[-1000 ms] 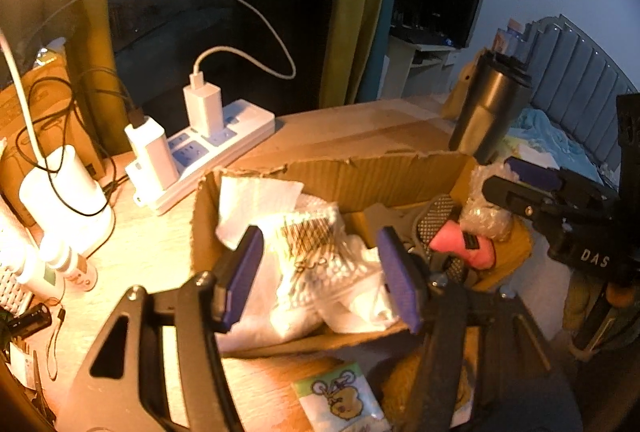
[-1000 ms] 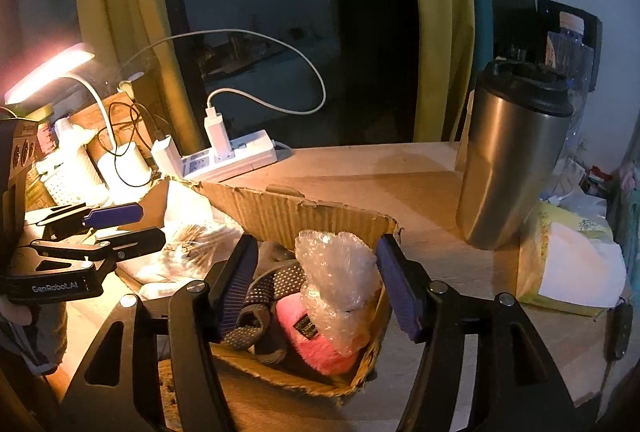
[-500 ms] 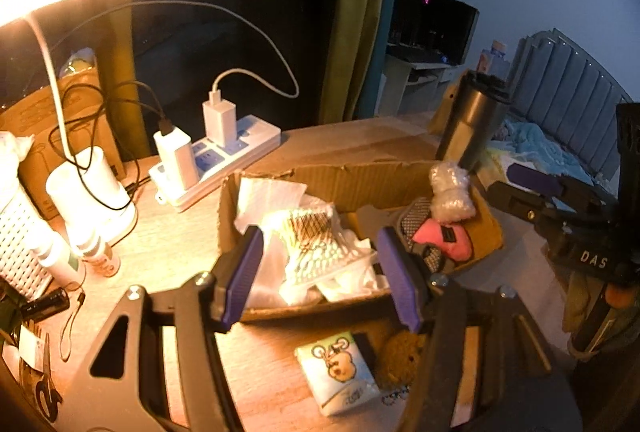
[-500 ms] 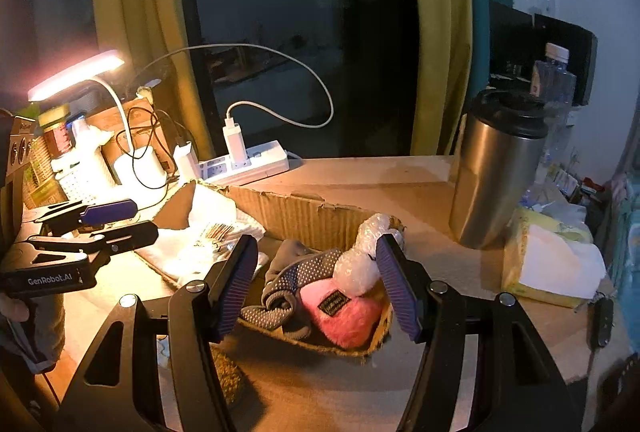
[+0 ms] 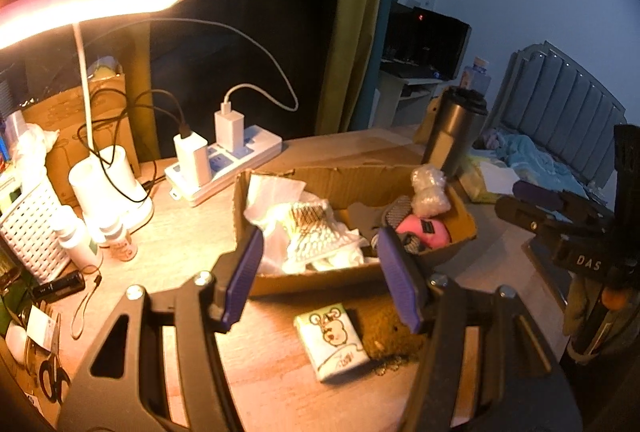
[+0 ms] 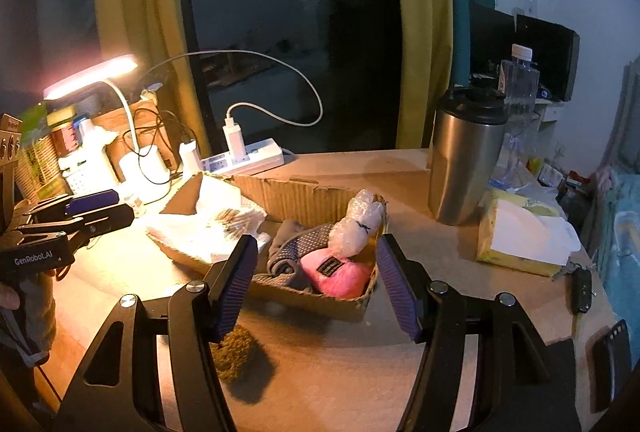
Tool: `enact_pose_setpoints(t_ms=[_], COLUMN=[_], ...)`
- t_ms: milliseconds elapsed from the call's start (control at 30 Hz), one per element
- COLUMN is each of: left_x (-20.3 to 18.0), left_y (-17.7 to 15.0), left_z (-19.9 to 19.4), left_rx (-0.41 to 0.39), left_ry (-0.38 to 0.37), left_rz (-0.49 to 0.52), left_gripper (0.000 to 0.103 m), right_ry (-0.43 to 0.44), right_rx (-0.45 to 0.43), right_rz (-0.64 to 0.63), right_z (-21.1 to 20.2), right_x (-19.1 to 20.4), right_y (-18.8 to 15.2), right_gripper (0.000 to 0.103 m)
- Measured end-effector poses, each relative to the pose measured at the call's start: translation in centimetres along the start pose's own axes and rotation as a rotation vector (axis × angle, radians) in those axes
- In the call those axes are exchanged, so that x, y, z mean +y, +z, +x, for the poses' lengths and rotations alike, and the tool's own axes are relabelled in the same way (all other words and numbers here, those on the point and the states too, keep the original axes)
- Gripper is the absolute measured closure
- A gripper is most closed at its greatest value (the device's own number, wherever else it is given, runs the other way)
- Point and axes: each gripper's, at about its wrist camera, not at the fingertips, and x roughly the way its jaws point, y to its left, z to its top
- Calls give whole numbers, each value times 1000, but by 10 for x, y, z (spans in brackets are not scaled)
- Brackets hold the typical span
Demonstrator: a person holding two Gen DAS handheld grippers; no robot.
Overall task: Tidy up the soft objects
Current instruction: 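Withdraw both tools and lower them toward the sponge and tissue pack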
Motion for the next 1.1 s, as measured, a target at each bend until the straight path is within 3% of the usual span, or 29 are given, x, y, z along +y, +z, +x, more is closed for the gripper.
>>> enact_pose_setpoints(t_ms=[400,1100], left_x=[3,56], left_y=[-22,-72], left_z=[-23,-25], left_rx=[-13,24], left_ry=[-8,-13], left_rz=[-11,-104], left_gripper=[42,42], right_ry=[15,46], right_rx=[18,157], right_rz=[-29,-99], right_z=[-12,33], right_x=[28,96], right_y=[-16,-42], right_gripper=[38,38])
